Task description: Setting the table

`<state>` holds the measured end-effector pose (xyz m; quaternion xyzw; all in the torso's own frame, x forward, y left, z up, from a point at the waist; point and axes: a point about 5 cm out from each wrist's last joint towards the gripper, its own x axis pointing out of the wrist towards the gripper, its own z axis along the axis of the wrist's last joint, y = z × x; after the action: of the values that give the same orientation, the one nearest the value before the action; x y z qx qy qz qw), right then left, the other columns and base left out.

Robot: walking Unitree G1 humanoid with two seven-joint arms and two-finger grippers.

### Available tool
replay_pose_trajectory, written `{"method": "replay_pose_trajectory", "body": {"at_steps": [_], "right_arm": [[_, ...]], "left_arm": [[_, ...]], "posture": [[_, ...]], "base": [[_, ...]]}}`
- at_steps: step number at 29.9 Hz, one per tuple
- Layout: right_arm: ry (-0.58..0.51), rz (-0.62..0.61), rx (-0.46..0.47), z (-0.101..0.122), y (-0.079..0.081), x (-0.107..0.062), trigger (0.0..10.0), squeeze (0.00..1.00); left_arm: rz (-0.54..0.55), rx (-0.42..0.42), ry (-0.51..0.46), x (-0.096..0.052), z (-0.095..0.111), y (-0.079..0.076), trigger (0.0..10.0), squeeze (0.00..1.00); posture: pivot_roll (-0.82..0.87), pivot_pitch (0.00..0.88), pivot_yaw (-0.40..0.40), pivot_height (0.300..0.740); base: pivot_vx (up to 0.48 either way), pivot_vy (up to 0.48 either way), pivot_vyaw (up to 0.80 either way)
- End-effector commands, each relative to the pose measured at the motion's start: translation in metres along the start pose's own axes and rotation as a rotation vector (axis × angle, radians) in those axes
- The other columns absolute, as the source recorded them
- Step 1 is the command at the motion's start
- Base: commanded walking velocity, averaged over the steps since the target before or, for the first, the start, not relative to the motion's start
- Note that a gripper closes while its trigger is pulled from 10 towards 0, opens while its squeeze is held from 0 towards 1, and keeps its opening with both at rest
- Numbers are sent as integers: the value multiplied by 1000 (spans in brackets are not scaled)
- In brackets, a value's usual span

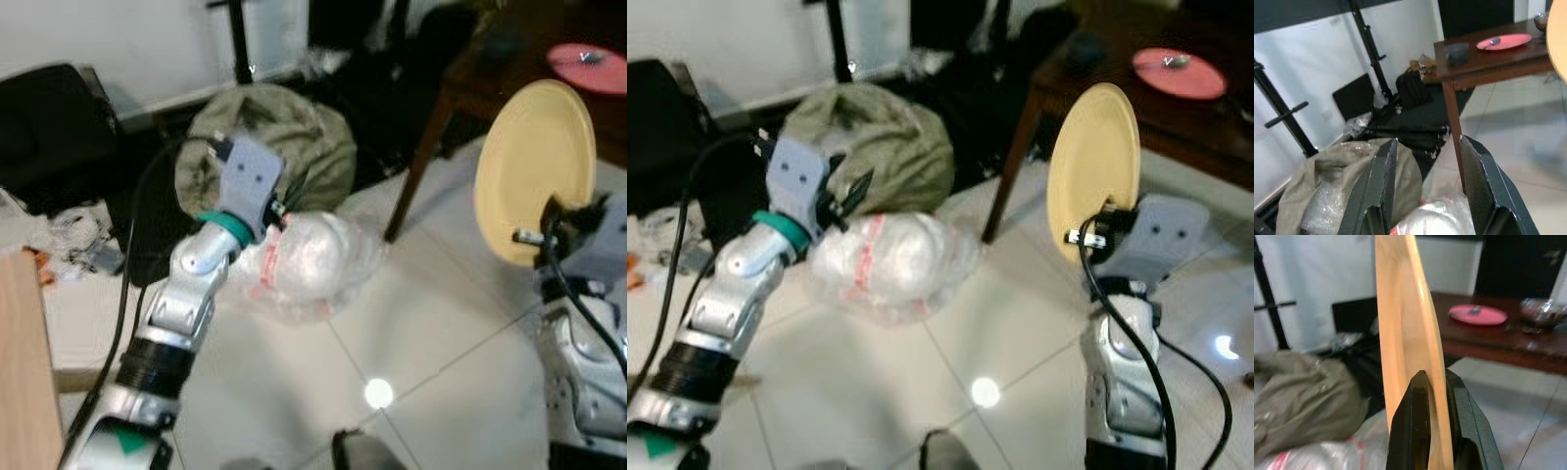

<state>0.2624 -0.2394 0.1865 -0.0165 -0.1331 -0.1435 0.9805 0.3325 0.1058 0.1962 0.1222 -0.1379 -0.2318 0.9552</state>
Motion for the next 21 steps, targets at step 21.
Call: {"method": "replay_pose_trajectory", "body": {"at_steps": [21], "right_arm": [[10,-4,-10,-2,0,-2,10000,0]], "left_arm": [[-2,2,21,-2,-5,-1,10000,0]], "posture": [[22,0,79,740]], "base": [[0,0,-800]]}}
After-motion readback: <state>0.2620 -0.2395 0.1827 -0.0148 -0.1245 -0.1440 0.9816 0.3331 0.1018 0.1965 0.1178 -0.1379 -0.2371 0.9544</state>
